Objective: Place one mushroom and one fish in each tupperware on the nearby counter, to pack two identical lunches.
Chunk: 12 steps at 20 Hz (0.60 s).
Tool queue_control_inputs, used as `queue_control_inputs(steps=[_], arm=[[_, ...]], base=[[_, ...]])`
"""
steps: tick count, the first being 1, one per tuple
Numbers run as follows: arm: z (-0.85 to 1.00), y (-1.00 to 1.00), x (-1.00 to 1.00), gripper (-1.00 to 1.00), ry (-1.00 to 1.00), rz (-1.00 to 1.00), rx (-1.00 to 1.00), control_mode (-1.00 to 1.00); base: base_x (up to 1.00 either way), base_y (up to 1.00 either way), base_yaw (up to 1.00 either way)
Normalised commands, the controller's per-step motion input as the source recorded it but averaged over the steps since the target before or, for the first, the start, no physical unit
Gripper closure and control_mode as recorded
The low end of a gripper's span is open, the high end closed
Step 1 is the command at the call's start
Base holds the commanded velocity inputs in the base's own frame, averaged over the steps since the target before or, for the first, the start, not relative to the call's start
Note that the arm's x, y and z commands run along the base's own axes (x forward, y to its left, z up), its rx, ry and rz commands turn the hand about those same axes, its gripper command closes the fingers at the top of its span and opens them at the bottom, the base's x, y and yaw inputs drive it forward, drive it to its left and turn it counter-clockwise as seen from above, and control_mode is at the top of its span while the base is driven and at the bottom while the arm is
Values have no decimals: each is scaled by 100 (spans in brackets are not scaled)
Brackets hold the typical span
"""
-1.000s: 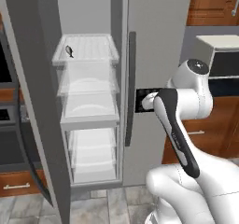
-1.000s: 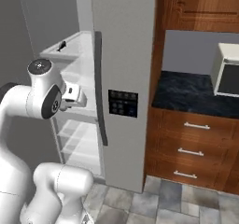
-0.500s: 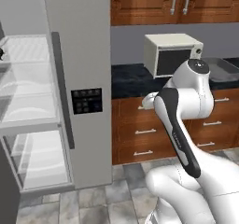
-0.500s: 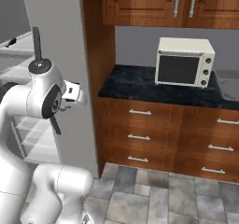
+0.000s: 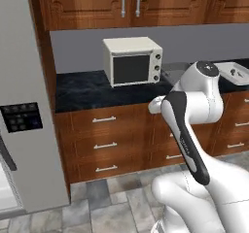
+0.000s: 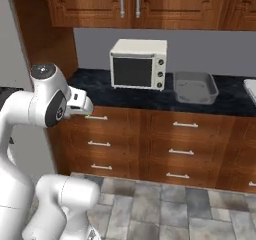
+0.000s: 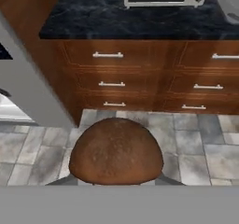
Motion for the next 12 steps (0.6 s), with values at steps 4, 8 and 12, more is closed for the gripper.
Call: queue_control_inputs(steps=[4,8,12], arm=[[0,0,0,100,0,0,0,100],[0,0,0,100,0,0,0,100],[0,0,0,100,0,0,0,100]], base=[[98,-100,-2],[100,-100,0],[52,-100,0]])
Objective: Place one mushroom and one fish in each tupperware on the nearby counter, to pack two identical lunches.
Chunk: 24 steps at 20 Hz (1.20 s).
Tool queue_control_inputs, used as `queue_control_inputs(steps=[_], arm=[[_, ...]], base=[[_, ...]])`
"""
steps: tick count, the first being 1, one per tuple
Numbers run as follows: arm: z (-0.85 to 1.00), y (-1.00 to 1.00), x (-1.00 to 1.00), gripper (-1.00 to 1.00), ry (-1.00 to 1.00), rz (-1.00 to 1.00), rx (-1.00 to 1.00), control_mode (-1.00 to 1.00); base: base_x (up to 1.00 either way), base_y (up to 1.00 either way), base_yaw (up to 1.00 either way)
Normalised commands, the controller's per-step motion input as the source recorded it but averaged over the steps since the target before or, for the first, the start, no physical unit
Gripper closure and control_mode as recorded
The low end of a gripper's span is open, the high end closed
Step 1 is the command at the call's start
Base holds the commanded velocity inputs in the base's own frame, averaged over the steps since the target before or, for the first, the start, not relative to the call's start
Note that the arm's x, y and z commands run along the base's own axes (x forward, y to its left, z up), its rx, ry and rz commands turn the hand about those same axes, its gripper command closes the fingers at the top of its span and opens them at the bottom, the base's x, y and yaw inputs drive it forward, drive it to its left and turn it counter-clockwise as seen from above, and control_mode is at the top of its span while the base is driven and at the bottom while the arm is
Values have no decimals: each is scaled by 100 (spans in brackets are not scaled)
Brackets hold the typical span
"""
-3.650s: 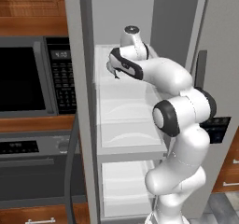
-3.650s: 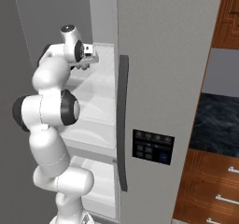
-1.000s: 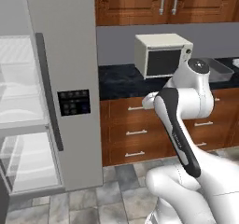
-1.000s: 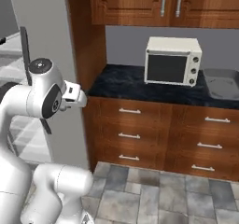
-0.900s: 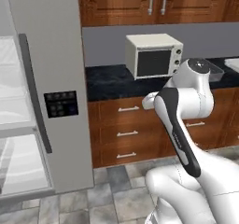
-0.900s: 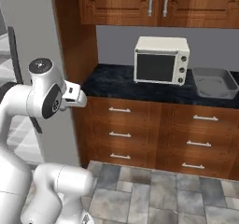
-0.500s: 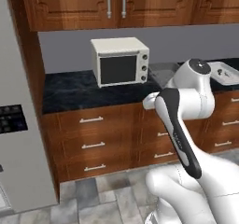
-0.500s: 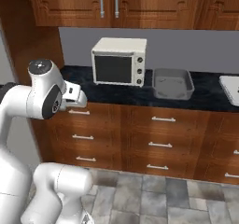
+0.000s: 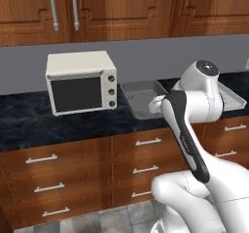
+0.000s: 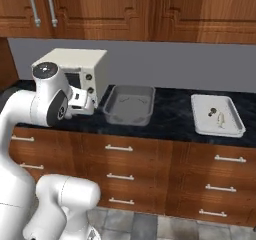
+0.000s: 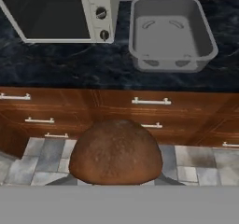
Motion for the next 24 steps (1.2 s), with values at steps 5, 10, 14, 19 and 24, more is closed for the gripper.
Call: queue_control_inputs(steps=[5,10,14,19,24], arm=[[0,0,0,100,0,0,0,100],[0,0,0,100,0,0,0,100],[0,0,0,100,0,0,0,100],[0,0,0,100,0,0,0,100],[0,0,0,100,0,0,0,100]], base=[[21,-80,0],[55,-8,0],[74,0,0],[61,0,0],[21,0,0]])
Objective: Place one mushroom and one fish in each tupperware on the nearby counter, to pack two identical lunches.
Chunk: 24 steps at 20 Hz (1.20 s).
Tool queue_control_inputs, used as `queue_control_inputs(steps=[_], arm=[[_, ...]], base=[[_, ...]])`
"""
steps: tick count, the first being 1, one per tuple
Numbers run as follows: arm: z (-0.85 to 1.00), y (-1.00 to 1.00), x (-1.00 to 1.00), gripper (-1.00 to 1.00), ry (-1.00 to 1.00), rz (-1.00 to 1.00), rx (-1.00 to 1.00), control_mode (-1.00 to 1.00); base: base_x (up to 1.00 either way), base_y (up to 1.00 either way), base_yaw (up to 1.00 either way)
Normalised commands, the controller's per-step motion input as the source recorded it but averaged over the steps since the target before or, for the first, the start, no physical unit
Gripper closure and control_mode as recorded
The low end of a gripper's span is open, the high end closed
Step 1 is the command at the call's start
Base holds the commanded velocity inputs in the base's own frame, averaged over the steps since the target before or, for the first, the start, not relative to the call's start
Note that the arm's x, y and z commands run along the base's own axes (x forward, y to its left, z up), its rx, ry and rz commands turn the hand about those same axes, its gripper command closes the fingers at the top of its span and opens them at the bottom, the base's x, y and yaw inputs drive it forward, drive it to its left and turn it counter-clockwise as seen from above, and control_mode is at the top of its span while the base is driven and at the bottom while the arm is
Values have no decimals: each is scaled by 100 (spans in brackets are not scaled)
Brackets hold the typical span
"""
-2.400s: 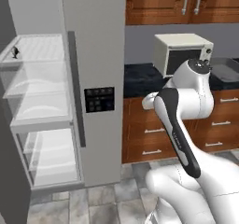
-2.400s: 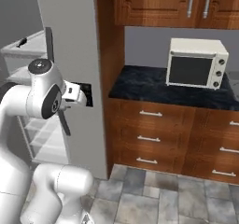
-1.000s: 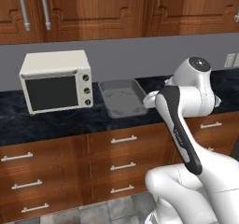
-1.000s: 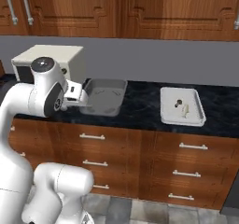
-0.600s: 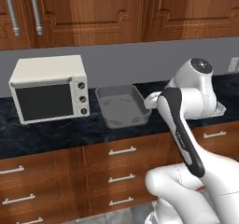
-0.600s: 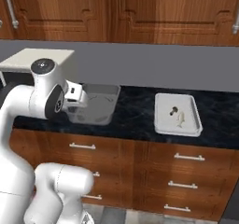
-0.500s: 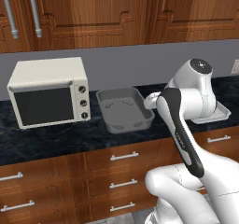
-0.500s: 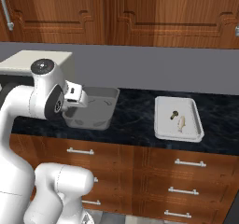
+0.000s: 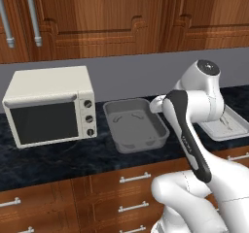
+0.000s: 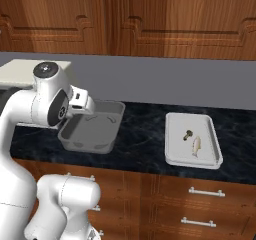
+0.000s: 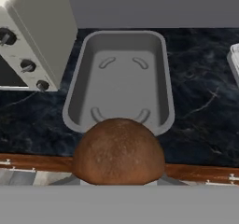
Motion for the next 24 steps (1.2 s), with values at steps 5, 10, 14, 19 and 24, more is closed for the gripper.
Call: queue_control_inputs(steps=[5,10,14,19,24], arm=[[-40,0,30,100,0,0,0,-100],[-72,0,74,100,0,-1,0,-100],[-40,9,77,100,8,0,0,-100],[-42,5,79,100,8,0,0,-100],[-33,13,71,100,5,-1,0,-100]], base=[[7,0,0],[0,0,0],[0,0,0],[0,0,0],[0,0,0]])
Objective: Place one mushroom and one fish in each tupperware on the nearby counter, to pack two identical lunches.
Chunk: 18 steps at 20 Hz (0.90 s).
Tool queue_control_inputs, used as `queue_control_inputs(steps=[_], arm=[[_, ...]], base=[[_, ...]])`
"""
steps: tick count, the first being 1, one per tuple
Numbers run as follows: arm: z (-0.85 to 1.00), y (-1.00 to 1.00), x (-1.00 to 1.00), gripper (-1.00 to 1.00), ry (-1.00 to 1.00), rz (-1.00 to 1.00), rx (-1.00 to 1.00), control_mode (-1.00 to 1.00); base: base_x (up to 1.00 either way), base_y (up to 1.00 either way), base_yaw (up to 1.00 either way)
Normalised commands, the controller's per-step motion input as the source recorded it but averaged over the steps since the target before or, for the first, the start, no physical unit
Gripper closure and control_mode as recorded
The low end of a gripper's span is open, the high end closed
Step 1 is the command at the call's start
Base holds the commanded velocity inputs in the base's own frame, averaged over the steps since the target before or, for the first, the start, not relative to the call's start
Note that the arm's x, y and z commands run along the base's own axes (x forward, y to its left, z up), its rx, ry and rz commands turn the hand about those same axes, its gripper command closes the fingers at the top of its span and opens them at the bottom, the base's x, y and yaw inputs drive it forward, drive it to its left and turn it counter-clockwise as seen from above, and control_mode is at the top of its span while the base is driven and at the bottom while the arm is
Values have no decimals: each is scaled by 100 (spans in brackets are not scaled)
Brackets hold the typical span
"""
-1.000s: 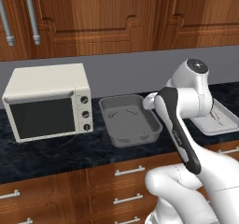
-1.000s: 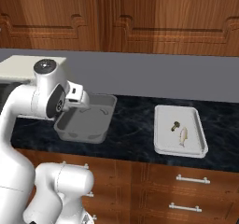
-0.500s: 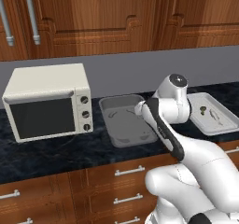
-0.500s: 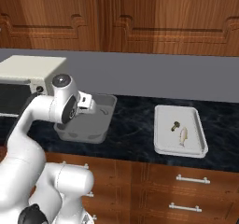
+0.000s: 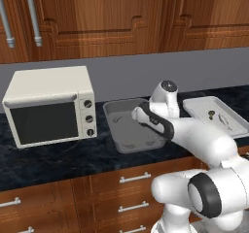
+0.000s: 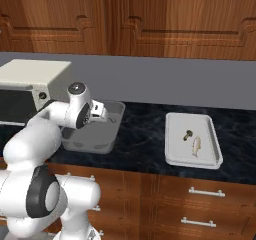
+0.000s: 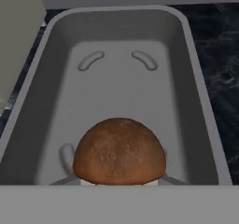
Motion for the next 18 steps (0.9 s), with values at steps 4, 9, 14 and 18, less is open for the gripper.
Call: queue_control_inputs(steps=[4,9,14,18], arm=[[-31,20,71,100,5,-3,0,-100],[-25,17,60,100,10,-3,0,-100],[-28,11,54,100,9,-2,0,-100],[-44,12,41,100,5,-2,0,-100]], base=[[0,0,0],[0,0,0],[0,0,0],[0,0,0]])
